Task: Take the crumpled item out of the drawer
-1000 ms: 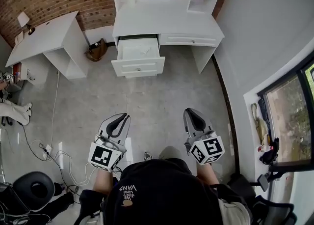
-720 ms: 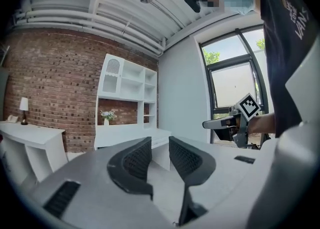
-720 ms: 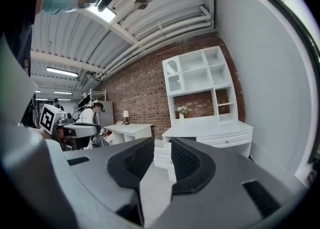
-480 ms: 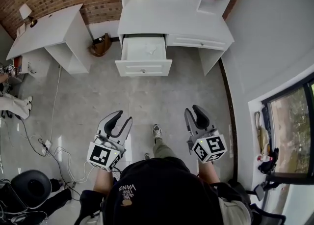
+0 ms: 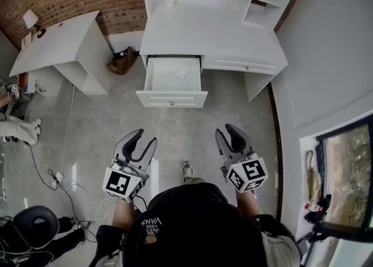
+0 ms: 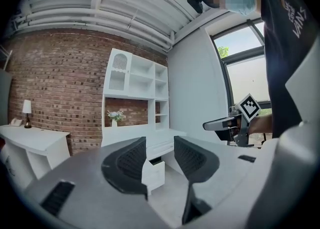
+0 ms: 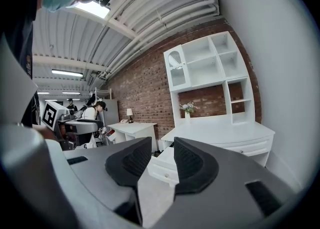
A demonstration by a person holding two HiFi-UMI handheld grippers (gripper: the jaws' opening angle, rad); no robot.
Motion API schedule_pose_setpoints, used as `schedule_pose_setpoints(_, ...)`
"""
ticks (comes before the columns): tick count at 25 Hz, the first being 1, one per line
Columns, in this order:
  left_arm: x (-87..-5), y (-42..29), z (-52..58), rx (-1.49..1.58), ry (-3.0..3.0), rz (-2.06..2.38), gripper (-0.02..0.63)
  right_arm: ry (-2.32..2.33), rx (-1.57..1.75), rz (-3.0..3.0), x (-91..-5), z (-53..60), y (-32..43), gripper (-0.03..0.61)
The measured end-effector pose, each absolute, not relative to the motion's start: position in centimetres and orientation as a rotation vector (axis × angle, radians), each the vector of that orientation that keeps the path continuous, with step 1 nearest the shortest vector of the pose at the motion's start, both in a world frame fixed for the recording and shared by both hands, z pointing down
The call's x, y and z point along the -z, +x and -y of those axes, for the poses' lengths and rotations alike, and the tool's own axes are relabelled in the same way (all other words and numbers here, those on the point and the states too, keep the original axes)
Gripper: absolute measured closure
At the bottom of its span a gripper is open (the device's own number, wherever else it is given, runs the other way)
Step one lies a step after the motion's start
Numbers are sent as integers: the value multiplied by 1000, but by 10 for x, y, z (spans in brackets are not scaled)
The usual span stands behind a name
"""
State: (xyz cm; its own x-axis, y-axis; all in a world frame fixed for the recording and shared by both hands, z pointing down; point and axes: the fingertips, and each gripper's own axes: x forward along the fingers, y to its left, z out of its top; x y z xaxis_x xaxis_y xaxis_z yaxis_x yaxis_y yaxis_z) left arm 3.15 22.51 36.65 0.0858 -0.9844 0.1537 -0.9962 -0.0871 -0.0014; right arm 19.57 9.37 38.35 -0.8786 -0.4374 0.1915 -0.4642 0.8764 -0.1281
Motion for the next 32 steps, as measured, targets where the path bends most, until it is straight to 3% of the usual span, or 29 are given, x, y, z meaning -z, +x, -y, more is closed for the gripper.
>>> schedule_pose_setpoints(18,-390,-29,-120,-144,2148,2062,451,679,-278,2859,-398,16,146,459)
schedule_pose_setpoints(32,-394,-144,-18,-217,2393,1775,451,1021,-330,2773,-392,64,59,458)
